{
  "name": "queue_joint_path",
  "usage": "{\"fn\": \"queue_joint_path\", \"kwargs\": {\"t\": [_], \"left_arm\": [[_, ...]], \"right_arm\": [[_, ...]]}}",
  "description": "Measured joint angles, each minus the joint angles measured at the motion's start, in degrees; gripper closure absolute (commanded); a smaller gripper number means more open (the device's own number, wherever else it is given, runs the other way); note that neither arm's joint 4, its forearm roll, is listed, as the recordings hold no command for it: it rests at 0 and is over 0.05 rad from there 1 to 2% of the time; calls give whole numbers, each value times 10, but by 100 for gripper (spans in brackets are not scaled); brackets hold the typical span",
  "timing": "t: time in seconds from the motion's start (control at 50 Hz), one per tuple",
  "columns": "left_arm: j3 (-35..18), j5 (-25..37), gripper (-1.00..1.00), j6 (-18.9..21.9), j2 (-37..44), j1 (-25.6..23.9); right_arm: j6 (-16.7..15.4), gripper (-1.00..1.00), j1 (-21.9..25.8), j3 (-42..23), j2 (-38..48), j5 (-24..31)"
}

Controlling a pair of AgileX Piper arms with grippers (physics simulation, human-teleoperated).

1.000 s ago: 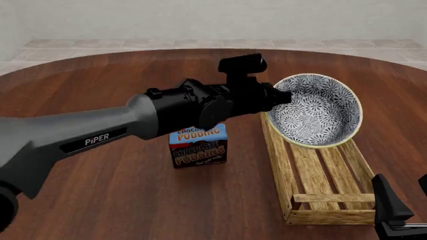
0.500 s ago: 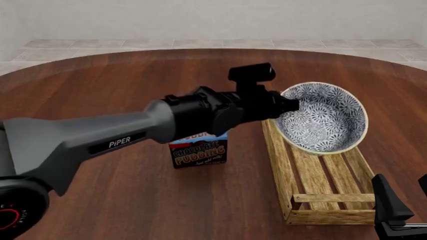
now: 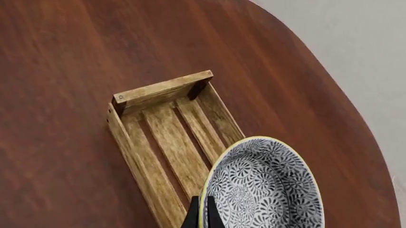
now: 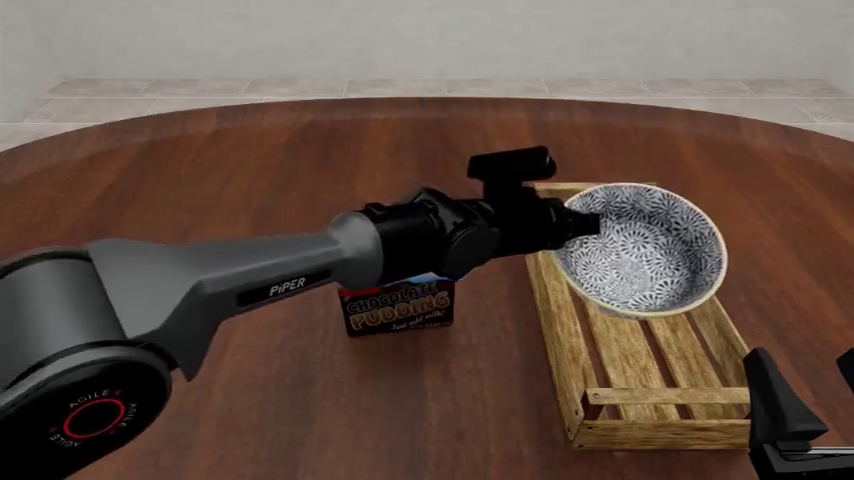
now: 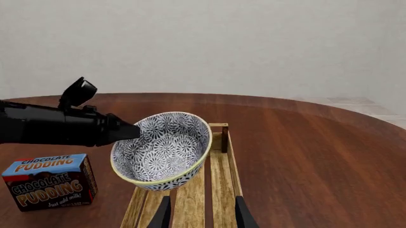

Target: Pick up the bowl on the left and put it in the tray.

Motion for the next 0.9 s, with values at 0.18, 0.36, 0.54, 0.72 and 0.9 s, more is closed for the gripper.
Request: {"fn": "queue_joint_path", "kwargs": {"t": [0.18, 0.36, 0.54, 0.72, 0.9], "left_arm": [[-11, 0, 100, -4, 15, -4], [-24, 2, 100, -6, 32, -6], [-42, 9, 100, -6, 50, -9], [-62, 17, 100, -5, 69, -8], [-78, 23, 100, -4, 86, -6]], "right_arm": [[0, -100, 0, 0, 0, 0], [0, -100, 0, 0, 0, 0], [0, -100, 0, 0, 0, 0], [0, -100, 0, 0, 0, 0], [0, -100, 0, 0, 0, 0]]}}
